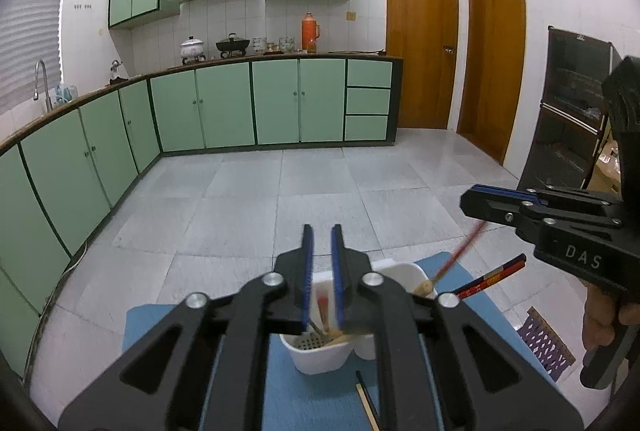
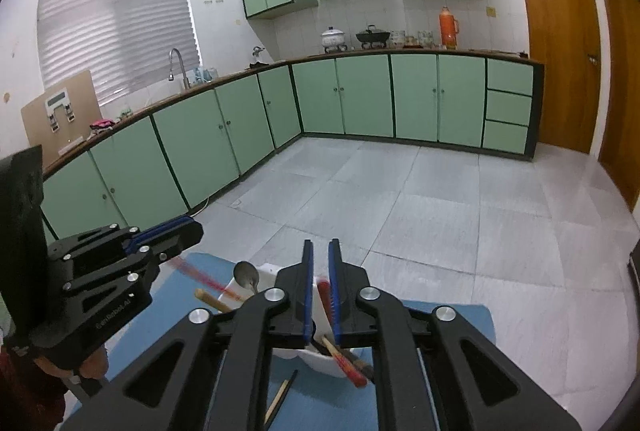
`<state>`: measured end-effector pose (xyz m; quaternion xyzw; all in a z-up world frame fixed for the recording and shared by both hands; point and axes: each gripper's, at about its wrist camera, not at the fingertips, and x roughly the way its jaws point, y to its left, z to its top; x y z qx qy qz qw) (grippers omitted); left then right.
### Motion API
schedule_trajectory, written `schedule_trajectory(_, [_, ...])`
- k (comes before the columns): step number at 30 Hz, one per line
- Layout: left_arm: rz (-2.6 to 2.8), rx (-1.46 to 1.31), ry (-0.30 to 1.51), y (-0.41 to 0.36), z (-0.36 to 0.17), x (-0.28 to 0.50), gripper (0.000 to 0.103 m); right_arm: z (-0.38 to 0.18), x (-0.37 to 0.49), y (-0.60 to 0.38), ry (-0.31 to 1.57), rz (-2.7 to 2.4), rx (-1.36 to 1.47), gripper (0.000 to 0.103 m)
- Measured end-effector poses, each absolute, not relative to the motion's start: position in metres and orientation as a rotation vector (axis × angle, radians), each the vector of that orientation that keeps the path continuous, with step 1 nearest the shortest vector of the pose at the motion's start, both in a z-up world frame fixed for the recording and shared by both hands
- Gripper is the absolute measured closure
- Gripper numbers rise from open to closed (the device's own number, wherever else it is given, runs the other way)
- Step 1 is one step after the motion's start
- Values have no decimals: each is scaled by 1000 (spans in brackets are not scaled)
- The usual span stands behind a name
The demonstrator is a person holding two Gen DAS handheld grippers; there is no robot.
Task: Organize utensils
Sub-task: 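Insert the red chopsticks into the holder with both tools and open them, then move both open tools back over the last two chopsticks on the mat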
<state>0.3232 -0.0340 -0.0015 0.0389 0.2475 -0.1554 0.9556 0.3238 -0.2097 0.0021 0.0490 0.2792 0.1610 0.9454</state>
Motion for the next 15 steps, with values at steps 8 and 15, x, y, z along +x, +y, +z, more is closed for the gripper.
schedule_trajectory(8, [-284,7,445,-11,10,295,32,13,283,-226,503,284,117,43])
schedule_trajectory(15, [-252,-1,423,0,-2,242,15,3,222,-223,462,232,101,14])
